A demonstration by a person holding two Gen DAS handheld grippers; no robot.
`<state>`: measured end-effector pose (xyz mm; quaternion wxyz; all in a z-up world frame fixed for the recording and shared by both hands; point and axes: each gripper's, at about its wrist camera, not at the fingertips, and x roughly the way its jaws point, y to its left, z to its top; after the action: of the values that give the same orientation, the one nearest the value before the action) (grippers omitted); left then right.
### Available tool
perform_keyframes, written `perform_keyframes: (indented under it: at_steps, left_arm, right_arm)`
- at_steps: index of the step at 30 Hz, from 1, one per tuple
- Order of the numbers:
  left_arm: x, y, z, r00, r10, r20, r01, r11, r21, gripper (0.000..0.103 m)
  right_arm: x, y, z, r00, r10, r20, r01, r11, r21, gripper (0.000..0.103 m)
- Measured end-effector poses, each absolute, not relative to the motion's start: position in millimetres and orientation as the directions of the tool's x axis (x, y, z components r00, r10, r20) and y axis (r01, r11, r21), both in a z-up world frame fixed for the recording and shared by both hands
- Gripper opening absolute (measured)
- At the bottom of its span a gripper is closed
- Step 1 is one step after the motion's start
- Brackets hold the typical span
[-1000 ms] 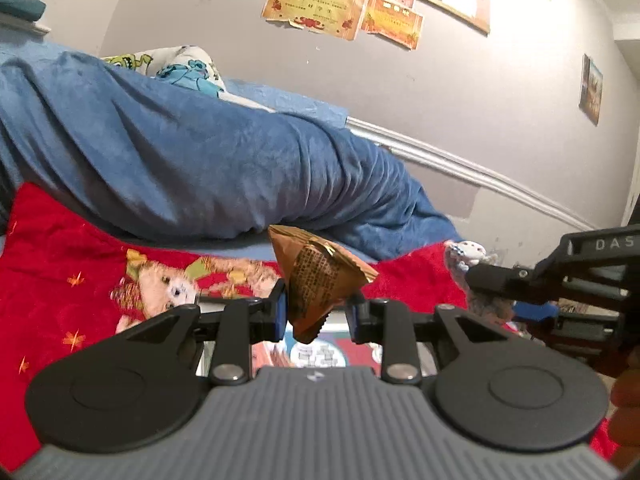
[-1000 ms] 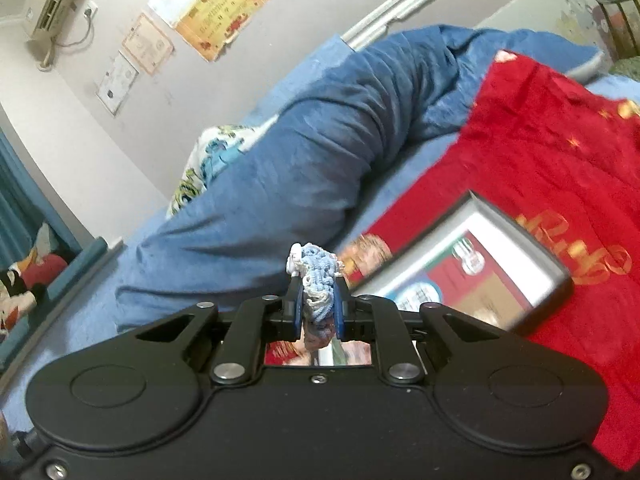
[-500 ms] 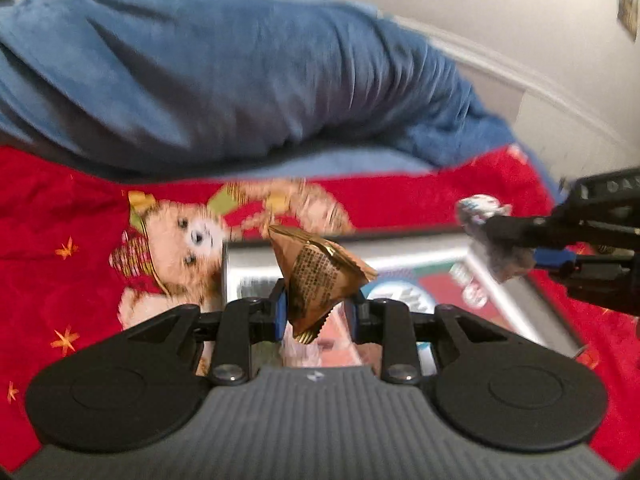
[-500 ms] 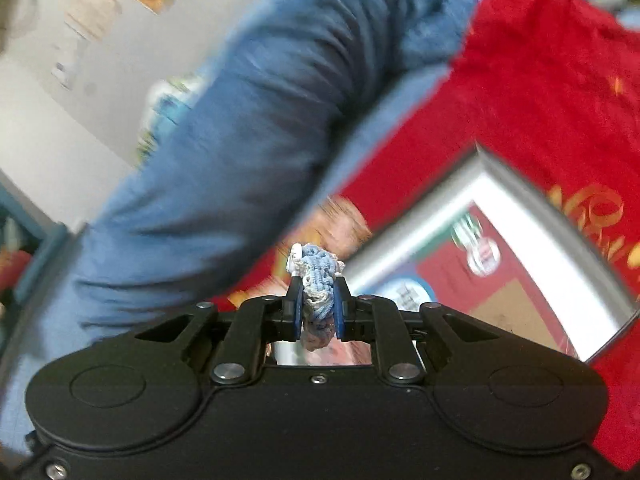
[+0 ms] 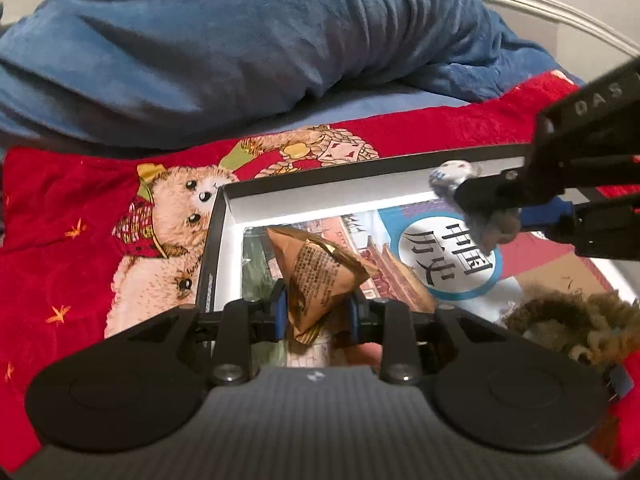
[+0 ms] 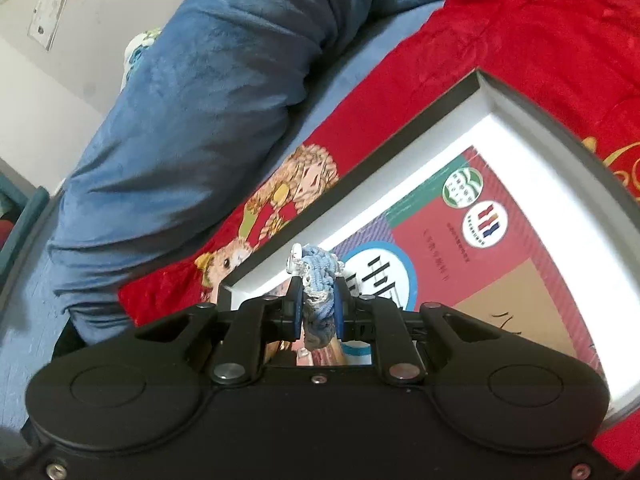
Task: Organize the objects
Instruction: 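Carry the blue scrunchie with the right tool while the left tool carries the packet over the box, then open the right tool over the box while the left tool releases the packet into it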
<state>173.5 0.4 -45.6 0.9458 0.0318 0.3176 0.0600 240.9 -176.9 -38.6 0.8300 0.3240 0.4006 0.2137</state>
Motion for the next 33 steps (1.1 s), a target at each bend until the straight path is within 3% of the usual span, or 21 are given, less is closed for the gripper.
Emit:
perform_keyframes:
  at_steps: [19, 22, 28, 31, 33]
  left_arm:
    - [168.6, -2.5, -38.5, 0.763, 0.059, -0.644, -0.037, 0.998, 0.047, 0.038]
    - [167.0, -3.3, -37.4, 0.766, 0.051, -0.641, -0.03, 0.999, 0.044, 0.047]
    - [161.4, -0.8, -27.6, 0.779, 0.04, -0.626, -0.029, 0.999, 0.028, 0.059]
    - [157.6, 4.9, -19.8, 0.776, 0.031, -0.63, -0.039, 0.999, 0.002, 0.061]
    - [153.2, 8.8, -11.6, 0.78, 0.028, -0.625, -0.04, 0.999, -0.006, 0.061]
  right_arm:
    - [242.0, -159.2, -59.8, 0.5, 0.611, -0.614, -0.049, 0.727, 0.685, 0.016]
    - [241.1, -158.8, -59.5, 0.498, 0.606, -0.62, -0.053, 0.735, 0.676, 0.017]
    - [238.3, -154.9, -59.2, 0.496, 0.608, -0.62, -0.049, 0.733, 0.679, 0.022]
    - [237.1, -156.9, -56.8, 0.492, 0.624, -0.607, -0.048, 0.716, 0.696, 0.037]
    - [234.6, -160.4, -50.7, 0.496, 0.633, -0.594, -0.049, 0.703, 0.709, 0.04]
